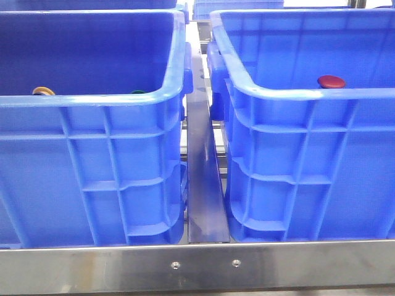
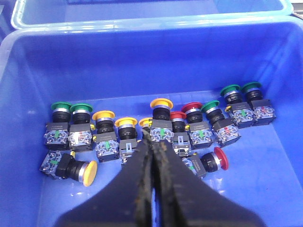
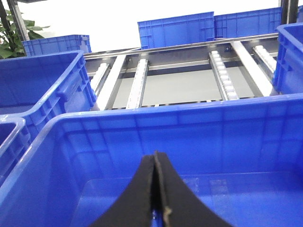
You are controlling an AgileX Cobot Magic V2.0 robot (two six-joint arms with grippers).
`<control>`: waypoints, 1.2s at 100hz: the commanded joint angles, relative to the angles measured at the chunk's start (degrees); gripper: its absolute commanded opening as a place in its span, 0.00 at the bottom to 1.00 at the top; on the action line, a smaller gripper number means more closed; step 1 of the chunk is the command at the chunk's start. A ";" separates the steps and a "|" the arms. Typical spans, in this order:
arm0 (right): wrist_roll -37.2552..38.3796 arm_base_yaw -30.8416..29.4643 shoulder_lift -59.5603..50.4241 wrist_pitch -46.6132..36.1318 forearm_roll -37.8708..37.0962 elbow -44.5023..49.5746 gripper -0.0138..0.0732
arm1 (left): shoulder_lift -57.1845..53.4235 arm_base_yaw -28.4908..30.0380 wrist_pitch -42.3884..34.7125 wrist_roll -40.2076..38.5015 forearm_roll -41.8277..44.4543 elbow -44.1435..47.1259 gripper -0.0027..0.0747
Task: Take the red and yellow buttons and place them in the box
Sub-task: 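Move the left gripper back down into the button bin, then grasp a yellow-capped button with the left gripper and lift it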
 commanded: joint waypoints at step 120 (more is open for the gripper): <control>-0.48 -0.12 -0.29 -0.34 -0.79 -1.55 0.05 | 46.02 -2.14 9.40 7.00 -0.86 -28.50 0.81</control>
